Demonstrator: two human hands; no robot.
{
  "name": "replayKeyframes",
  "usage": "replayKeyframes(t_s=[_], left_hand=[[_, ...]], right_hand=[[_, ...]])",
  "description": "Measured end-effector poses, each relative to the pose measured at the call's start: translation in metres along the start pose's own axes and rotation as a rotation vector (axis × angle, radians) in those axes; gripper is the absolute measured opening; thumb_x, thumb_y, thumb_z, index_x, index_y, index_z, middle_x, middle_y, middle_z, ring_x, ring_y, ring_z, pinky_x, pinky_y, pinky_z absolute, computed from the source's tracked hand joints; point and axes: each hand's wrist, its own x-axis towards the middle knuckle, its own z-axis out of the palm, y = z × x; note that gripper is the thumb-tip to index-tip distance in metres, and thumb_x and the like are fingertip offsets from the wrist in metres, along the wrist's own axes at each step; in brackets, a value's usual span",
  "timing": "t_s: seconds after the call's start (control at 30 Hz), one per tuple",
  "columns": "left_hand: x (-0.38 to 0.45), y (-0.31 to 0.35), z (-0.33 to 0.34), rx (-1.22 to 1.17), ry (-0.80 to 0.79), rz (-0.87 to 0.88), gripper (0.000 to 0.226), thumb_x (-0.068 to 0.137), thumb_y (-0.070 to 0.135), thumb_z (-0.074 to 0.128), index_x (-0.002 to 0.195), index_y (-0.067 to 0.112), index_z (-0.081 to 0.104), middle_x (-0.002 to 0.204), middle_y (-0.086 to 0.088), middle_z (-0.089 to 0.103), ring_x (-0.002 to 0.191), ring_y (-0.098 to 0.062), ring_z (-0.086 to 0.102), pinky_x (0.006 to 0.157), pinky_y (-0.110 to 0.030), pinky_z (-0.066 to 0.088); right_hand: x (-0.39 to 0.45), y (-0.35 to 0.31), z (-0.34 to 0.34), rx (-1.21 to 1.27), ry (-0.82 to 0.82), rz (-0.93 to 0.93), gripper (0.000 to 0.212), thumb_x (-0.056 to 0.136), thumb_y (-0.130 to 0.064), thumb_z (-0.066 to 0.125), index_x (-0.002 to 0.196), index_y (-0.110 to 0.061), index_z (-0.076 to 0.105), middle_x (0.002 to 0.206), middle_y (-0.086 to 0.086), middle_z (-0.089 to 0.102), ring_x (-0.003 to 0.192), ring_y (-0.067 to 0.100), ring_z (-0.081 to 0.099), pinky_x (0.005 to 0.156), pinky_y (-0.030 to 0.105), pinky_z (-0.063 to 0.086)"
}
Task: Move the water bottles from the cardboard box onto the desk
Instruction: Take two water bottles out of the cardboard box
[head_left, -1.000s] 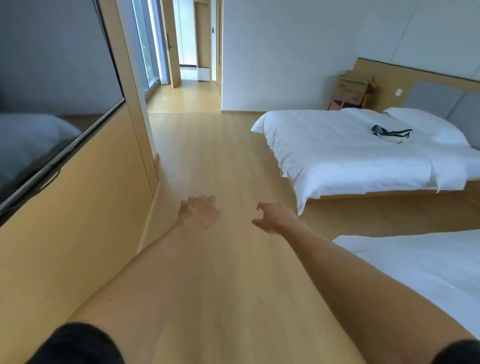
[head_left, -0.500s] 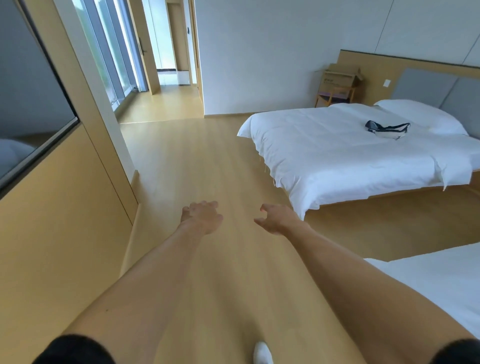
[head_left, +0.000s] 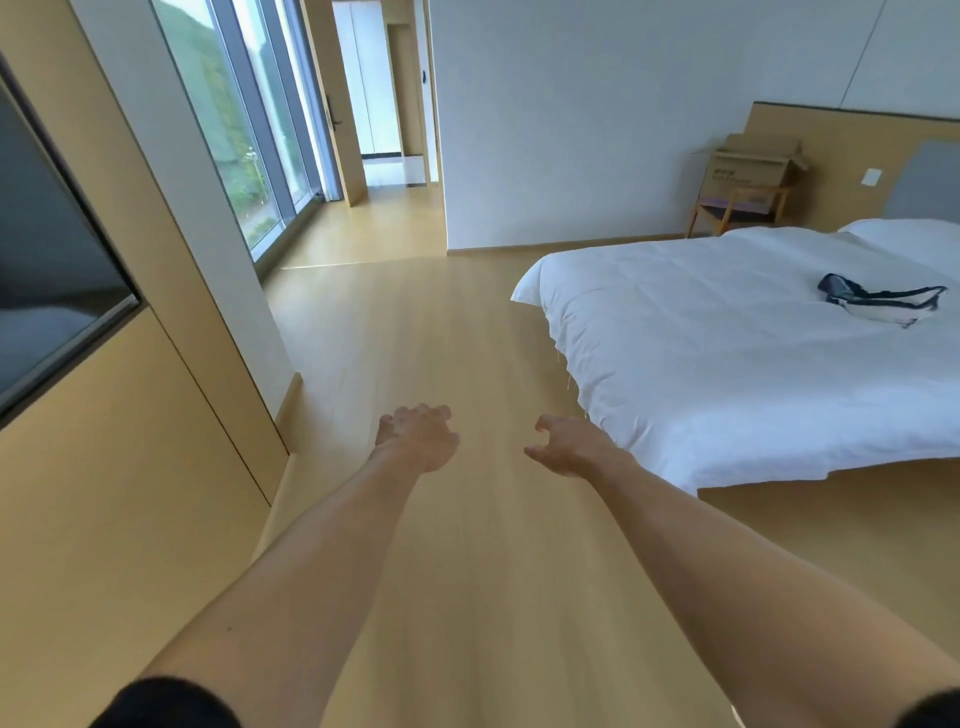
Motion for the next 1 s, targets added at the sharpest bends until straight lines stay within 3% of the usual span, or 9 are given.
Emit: replayKeyframes(t_s=[0.37,0.7,1.0], left_hand=[[0.184,-0.004,-0.012,-0.089,-0.006,0.022,0.048,0.105,0.043,0.036,0.151,0.029,0.038,0.150,-0.005,0.044,0.139,-0.029,0.039,0.112,-0.041,0.031],[0.407,-0.051,-0.061,-0.092,-0.027,0.070,0.048,0.105,0.044,0.036,0.150,0.027,0.039,0.151,-0.005,0.044,0.138,-0.028,0.040,0.112,-0.042,0.030],[0.556,-0.058,-0.088,-0.115,-0.038,0.109,0.049,0.104,0.044,0.037,0.151,0.029,0.039,0.151,-0.004,0.045,0.138,-0.027,0.041,0.112,-0.042,0.030]], right_hand=[[0.167,0.002,-0.031,-0.024,-0.014,0.029,0.056,0.101,-0.048,0.049,0.150,-0.023,0.039,0.148,0.005,0.048,0.133,0.025,0.049,0.104,0.037,0.045],[0.379,-0.046,-0.084,-0.092,-0.010,0.088,0.057,0.099,-0.049,0.051,0.149,-0.025,0.040,0.147,0.003,0.050,0.134,0.023,0.047,0.101,0.035,0.042],[0.519,-0.062,-0.131,-0.106,0.003,0.103,0.057,0.099,-0.050,0.050,0.149,-0.026,0.040,0.145,0.004,0.050,0.134,0.024,0.046,0.105,0.040,0.044]])
